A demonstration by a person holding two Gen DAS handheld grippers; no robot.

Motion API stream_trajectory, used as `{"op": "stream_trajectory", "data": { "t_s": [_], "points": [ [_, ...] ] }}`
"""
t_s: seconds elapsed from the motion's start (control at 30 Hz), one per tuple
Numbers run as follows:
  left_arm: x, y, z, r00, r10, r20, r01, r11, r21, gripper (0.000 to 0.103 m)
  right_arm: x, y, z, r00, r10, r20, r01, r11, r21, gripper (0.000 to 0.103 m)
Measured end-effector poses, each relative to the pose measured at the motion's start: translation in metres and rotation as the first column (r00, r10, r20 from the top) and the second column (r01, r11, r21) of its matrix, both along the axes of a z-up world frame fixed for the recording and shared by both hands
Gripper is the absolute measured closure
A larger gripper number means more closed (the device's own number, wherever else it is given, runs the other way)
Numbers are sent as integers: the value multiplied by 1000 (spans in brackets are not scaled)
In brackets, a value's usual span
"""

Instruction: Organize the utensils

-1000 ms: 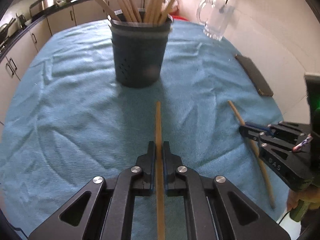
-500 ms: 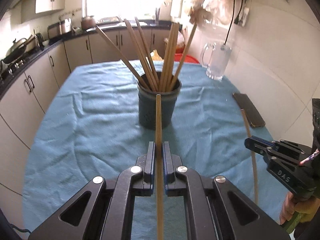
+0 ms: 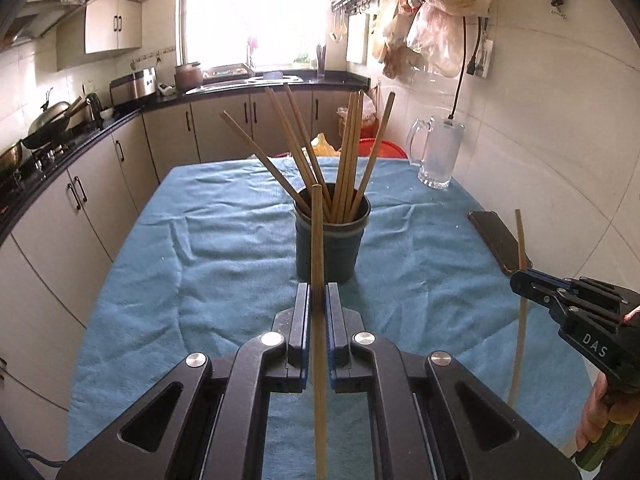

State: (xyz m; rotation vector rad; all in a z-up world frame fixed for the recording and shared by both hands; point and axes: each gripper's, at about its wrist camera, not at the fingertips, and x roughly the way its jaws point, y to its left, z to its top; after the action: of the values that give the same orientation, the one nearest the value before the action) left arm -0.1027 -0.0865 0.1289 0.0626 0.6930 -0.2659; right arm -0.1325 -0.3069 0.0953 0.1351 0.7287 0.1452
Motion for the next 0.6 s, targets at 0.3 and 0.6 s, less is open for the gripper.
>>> {"op": "stream_trajectory", "data": {
  "t_s": [0.3, 0.6],
  "points": [
    [-4, 6, 10, 1000, 8, 30, -7, 1000, -24, 97, -8, 11, 17, 998, 14, 55, -13, 1000, -22, 96],
    [-7, 11, 17, 998, 30, 61, -27, 999, -38, 97, -11, 11, 25, 996, 17, 82, -15, 1000, -20, 96]
  ]
}}
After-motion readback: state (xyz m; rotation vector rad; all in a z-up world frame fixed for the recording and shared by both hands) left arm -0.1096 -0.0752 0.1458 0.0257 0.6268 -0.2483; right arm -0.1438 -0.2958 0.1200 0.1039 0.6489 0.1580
